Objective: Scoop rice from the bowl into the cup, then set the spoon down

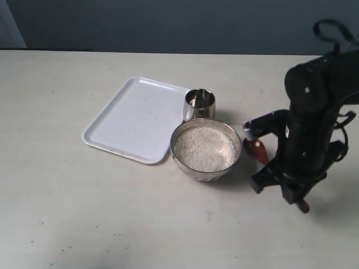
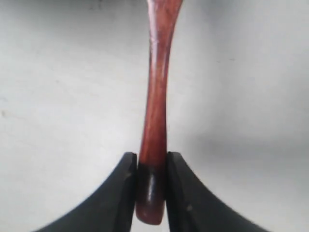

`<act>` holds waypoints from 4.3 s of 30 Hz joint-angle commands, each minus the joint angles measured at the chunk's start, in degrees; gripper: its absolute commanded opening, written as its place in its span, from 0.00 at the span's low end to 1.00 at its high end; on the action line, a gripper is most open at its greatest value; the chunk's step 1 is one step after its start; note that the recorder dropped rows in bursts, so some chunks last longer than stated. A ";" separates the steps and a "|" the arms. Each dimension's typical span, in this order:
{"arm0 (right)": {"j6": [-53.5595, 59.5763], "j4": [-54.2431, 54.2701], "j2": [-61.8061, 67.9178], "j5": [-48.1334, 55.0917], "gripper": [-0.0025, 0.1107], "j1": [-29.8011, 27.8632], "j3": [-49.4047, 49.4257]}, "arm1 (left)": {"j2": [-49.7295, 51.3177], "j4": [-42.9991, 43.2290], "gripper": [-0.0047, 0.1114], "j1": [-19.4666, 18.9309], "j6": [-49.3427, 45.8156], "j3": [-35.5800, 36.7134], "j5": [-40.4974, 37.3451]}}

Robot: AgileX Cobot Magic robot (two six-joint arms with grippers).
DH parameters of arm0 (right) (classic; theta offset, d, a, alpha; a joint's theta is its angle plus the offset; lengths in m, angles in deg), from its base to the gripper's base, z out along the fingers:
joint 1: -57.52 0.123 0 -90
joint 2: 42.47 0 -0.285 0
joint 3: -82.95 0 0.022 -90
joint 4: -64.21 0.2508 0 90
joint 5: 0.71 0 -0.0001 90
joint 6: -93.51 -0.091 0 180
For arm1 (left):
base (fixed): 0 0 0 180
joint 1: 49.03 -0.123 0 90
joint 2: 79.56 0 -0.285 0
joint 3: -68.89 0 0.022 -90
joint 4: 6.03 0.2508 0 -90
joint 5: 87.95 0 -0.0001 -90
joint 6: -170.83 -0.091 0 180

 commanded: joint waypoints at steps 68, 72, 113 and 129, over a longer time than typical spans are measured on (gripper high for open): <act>-0.37 -43.76 10.79 10.84 0.01 24.46 -13.25 | -0.25 0.09 0.04 0.28 0.16 -0.14 0.70; -1.15 -44.47 10.79 10.84 0.01 24.46 -13.25 | -0.25 0.09 0.04 0.28 0.16 -0.14 0.70; 6.46 -29.22 8.68 10.84 0.01 21.95 -14.50 | -0.25 0.09 0.04 0.28 0.16 -0.14 0.70; 11.02 -18.19 8.68 10.84 0.01 16.26 -16.67 | -0.25 0.09 0.04 0.28 0.16 -0.14 0.70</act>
